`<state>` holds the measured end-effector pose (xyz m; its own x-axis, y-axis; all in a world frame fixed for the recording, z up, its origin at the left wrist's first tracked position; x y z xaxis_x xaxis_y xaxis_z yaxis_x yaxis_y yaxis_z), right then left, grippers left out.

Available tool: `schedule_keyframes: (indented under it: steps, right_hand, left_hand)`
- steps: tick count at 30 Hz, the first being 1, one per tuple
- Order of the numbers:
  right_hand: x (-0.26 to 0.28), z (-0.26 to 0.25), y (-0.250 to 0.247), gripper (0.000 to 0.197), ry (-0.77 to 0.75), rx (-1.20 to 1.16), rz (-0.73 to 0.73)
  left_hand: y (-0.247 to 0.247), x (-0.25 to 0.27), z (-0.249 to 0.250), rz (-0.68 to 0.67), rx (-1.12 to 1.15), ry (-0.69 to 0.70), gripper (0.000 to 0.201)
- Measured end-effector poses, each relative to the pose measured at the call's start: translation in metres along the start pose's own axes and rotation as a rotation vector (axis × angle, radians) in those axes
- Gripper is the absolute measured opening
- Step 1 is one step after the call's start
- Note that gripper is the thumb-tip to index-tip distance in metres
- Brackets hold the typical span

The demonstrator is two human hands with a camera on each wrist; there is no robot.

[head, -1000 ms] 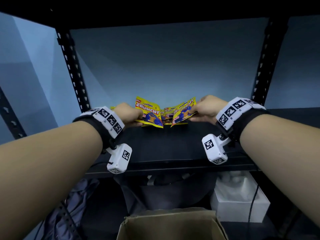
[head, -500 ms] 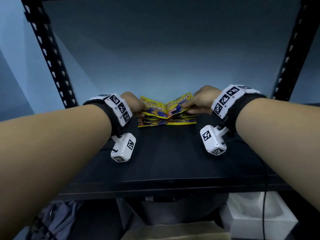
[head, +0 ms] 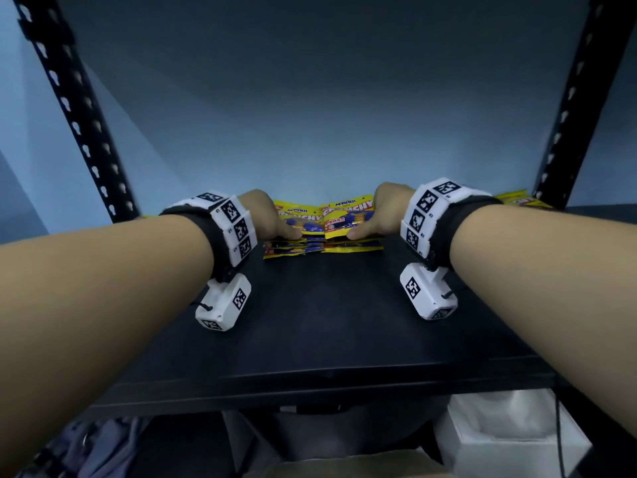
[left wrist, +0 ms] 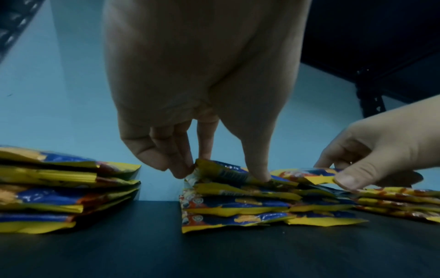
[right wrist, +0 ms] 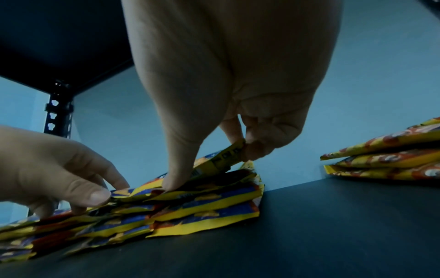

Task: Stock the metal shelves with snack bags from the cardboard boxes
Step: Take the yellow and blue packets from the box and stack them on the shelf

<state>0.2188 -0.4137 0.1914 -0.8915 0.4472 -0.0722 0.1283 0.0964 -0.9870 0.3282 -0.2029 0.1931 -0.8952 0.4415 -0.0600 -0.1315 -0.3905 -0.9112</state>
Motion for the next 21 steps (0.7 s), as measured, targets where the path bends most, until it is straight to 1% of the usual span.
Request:
schedule_keyframes:
  steps: [3, 8, 10, 12, 14, 15, 16, 18, 21]
  right_hand:
    - [-0.003, -0.003, -0.001, 0.069, -0.003, 0.104, 0.040]
    - [-0.006, -0.004, 0.003, 0.069, 0.040, 0.166, 0.017]
    - [-0.006, -0.005, 0.004, 0.069, 0.032, 0.193, 0.004]
    - [-0.004, -0.006, 0.002, 0.069, 0.019, 0.206, -0.003]
    - [0.001, -0.006, 0.000, 0.073, 0.000, 0.194, -0.022]
    - [0.006, -0.006, -0.002, 0.077, -0.010, 0.183, -0.033]
    - [0.012, -0.005, -0.005, 0.081, -0.013, 0.174, -0.041]
    - [0.030, -0.005, -0.013, 0.083, -0.025, 0.148, -0.021]
    - [0.063, -0.010, -0.024, 0.071, -0.074, 0.095, 0.025]
  left_hand:
    - [0.004, -0.001, 0.002, -0.008, -0.083, 0.028, 0.054]
    - [0.009, 0.006, 0.007, -0.002, -0.206, 0.095, 0.044]
    - [0.009, 0.010, 0.007, -0.023, -0.226, 0.105, 0.041]
    - [0.007, 0.014, 0.005, -0.045, -0.195, 0.102, 0.032]
    - [0.000, 0.025, 0.004, -0.032, -0.182, 0.123, 0.061]
    - [-0.004, 0.030, 0.003, -0.015, -0.161, 0.136, 0.068]
    - [-0.009, 0.038, 0.004, 0.012, -0.141, 0.163, 0.068]
    - [-0.018, 0.056, 0.004, 0.050, -0.115, 0.190, 0.053]
    - [-0.026, 0.088, 0.004, 0.078, -0.042, 0.233, 0.027]
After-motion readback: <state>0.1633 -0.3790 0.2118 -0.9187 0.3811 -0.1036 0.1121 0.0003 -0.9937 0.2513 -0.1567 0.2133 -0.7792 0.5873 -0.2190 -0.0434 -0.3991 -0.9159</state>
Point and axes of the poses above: each hand's wrist, its own x-axis away from the middle knuckle, its own y-axis out of the palm, z = x × y, the point moved 7 cm from there along -x, towards the middle knuckle, and after that the axes turned 6 degrees about x, right-handed, at the moved point
